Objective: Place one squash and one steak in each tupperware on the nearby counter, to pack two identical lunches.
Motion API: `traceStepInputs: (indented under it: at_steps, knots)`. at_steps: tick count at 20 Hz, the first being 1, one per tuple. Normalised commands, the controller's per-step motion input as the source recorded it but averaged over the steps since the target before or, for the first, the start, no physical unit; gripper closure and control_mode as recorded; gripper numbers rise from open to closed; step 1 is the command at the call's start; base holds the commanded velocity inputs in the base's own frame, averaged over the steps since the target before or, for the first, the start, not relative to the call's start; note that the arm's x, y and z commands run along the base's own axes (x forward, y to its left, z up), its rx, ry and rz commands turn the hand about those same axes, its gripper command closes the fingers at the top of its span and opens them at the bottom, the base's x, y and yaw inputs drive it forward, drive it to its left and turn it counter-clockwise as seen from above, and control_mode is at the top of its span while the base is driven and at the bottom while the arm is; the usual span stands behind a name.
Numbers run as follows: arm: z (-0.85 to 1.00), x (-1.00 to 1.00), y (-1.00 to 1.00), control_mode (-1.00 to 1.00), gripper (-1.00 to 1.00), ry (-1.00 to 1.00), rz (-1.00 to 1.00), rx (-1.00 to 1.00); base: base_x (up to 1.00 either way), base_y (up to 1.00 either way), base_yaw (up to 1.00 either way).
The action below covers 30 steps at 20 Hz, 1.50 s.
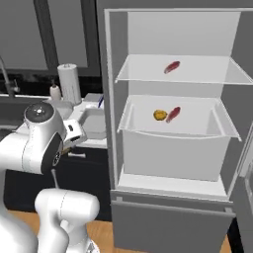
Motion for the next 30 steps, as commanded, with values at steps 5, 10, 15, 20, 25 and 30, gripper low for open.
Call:
traceStepInputs:
  at_steps: [5, 10, 15, 20, 25, 30]
  knots:
    - [0.0, 0.0, 0.0, 1.0, 1.0, 0.0, 0.0, 0.0, 0.29, 0.61, -0.18]
    - [0.0, 0.0, 0.0, 1.0, 1.0, 0.0, 0.0, 0.0, 0.61, 0.02, -0.17]
    - [0.0, 0.0, 0.0, 1.0, 1.0, 0.0, 0.0, 0.0, 0.24, 0.08, -0.27]
    - [-0.07, 0.15, 0.31, -1.0, 1.0, 0.04, -0.27, -0.01, 0.03, 0.07, -0.07]
    - [-0.24, 0.49, 0.7, -1.0, 1.0, 0.03, -0.26, -0.09, 0.0, 0.0, 0.0]
    - [-0.27, 0.82, 0.62, -1.0, 1.0, 0.07, -0.12, -0.14, 0.0, 0.0, 0.0]
